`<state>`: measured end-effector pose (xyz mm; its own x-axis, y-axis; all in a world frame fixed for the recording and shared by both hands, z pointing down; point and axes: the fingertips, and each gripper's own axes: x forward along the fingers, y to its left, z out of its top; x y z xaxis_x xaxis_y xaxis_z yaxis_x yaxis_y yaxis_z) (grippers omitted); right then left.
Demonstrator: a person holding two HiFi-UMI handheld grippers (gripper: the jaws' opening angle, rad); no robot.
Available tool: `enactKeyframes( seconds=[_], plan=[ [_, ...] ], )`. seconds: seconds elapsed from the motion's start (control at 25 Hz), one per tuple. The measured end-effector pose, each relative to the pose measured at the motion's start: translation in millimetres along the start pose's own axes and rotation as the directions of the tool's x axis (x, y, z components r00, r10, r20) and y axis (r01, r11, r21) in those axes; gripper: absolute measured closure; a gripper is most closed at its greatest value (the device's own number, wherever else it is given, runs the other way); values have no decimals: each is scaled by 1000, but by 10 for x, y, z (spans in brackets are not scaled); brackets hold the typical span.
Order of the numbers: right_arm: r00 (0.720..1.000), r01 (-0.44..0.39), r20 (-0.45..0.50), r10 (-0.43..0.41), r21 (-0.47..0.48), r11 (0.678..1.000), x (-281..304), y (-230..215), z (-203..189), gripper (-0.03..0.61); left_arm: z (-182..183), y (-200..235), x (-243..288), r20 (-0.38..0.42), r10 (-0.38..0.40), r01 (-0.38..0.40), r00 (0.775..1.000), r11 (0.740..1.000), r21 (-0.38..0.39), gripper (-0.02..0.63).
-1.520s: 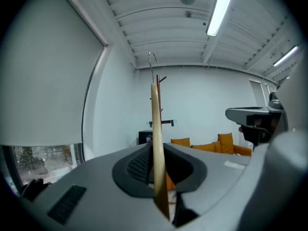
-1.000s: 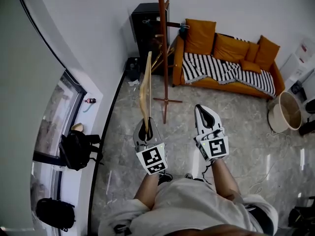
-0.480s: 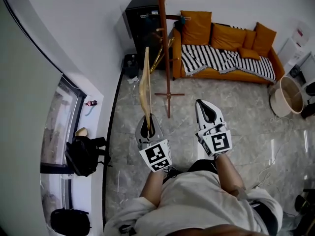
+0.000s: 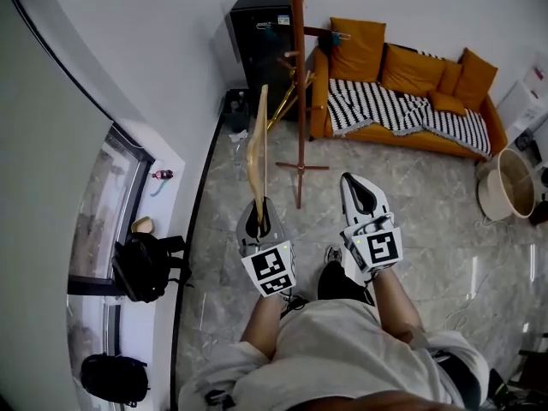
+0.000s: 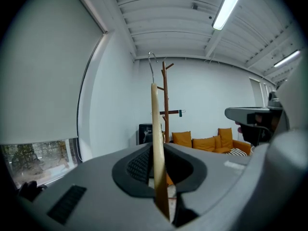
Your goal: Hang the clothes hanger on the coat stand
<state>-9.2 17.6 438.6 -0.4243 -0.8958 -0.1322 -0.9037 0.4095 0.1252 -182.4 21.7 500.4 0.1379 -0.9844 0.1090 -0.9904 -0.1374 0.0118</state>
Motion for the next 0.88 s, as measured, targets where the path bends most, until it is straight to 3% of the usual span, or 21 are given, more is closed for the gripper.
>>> enactKeyframes(
  seconds=[0.48,0.88],
  plan=[
    [996,-80,-24,82,69,994,986,-715,-251,574,165,-129,1018,-55,52,-50,997,998,46,558],
    [984,-173,-14,175,71,982,1468,-1148,-375,574,276,-239,1521,-87,116,-111,989,992,52,558]
  ],
)
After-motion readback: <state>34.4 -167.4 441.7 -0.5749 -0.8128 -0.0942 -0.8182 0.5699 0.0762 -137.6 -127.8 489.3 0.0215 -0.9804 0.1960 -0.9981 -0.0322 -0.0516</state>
